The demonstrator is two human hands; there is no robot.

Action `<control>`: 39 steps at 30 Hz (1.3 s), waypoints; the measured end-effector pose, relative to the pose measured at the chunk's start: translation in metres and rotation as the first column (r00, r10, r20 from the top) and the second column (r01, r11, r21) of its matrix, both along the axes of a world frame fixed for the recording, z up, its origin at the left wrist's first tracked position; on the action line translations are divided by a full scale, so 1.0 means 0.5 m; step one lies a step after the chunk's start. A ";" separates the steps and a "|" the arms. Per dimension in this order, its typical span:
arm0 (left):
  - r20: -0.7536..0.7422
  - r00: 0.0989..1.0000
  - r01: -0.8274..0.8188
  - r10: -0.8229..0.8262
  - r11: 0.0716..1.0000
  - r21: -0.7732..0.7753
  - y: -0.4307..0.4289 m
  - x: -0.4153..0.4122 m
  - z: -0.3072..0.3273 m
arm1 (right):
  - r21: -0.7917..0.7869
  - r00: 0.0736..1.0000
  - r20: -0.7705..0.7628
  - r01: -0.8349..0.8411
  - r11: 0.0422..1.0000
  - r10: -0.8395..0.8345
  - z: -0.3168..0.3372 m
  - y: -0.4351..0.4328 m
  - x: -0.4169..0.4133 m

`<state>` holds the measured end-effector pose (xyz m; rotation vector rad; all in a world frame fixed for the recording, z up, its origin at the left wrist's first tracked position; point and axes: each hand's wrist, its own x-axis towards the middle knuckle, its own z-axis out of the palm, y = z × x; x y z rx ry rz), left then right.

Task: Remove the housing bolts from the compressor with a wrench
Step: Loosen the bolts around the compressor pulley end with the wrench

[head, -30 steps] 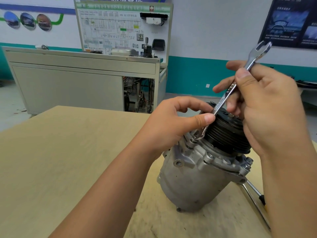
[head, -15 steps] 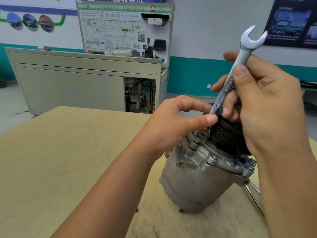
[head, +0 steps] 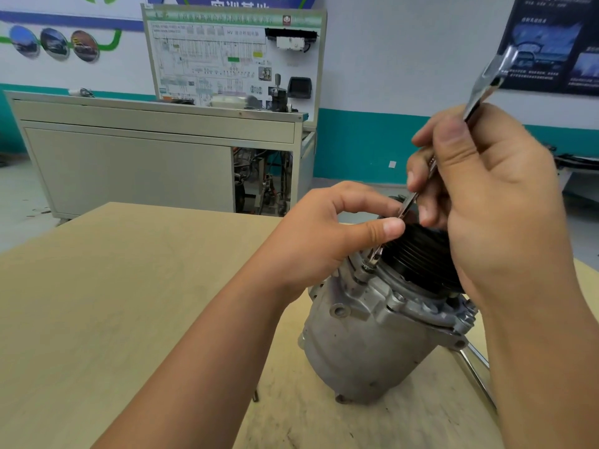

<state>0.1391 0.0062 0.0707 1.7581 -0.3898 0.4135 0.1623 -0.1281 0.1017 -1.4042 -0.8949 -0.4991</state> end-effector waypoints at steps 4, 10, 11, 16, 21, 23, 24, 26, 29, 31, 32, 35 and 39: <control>-0.005 1.000 -0.021 0.021 0.999 -0.031 -0.004 0.000 -0.003 | 0.010 0.999 0.033 0.031 0.999 -0.031 0.000 -0.006 0.004; 0.040 0.995 -0.095 0.095 0.995 -0.015 -0.011 -0.002 -0.001 | 0.043 0.998 0.045 0.038 0.998 -0.040 -0.001 -0.012 0.008; 0.048 0.993 -0.106 0.107 0.994 -0.010 -0.012 -0.001 -0.001 | 0.053 0.998 0.041 0.045 0.998 -0.047 -0.001 -0.013 0.008; 0.049 0.991 -0.120 0.121 0.993 -0.016 -0.020 0.000 -0.003 | 0.105 0.999 -0.003 0.041 0.994 -0.041 0.002 -0.017 0.009; 0.020 0.996 -0.090 0.090 0.995 0.033 -0.019 0.000 -0.007 | 0.125 0.993 -0.119 0.026 0.992 -0.011 0.002 -0.021 0.015; 0.012 0.998 -0.064 0.064 0.997 0.048 -0.017 -0.002 -0.006 | 0.121 0.988 -0.154 0.037 0.992 -0.018 0.001 -0.018 0.017; 0.016 0.998 -0.063 0.062 0.997 0.051 -0.017 -0.003 -0.005 | 0.111 0.986 -0.163 0.039 0.993 -0.021 0.001 -0.016 0.018; 0.020 0.997 -0.071 0.070 0.996 0.055 -0.017 -0.004 -0.004 | 0.085 0.985 -0.170 0.028 0.996 -0.013 0.000 -0.012 0.019; 0.007 0.997 -0.082 0.082 0.996 0.041 -0.018 -0.001 -0.006 | 0.044 0.986 -0.168 0.004 0.999 0.003 0.000 -0.014 0.022; -0.003 0.995 -0.096 0.096 0.995 0.025 -0.018 0.000 -0.007 | 0.020 0.988 -0.153 0.014 1.000 -0.010 0.002 -0.017 0.023; -0.007 0.995 -0.099 0.099 0.995 0.019 -0.017 0.001 -0.008 | 0.010 0.990 -0.139 0.032 0.999 -0.030 0.001 -0.017 0.024; -0.012 0.995 -0.101 0.102 0.995 0.017 -0.020 0.003 -0.011 | -0.014 0.989 -0.091 0.118 0.993 -0.119 -0.003 -0.014 0.027; -0.030 0.995 -0.099 0.098 0.994 -0.043 -0.026 0.005 -0.012 | -0.005 0.991 -0.057 0.118 0.993 -0.118 -0.006 -0.009 0.025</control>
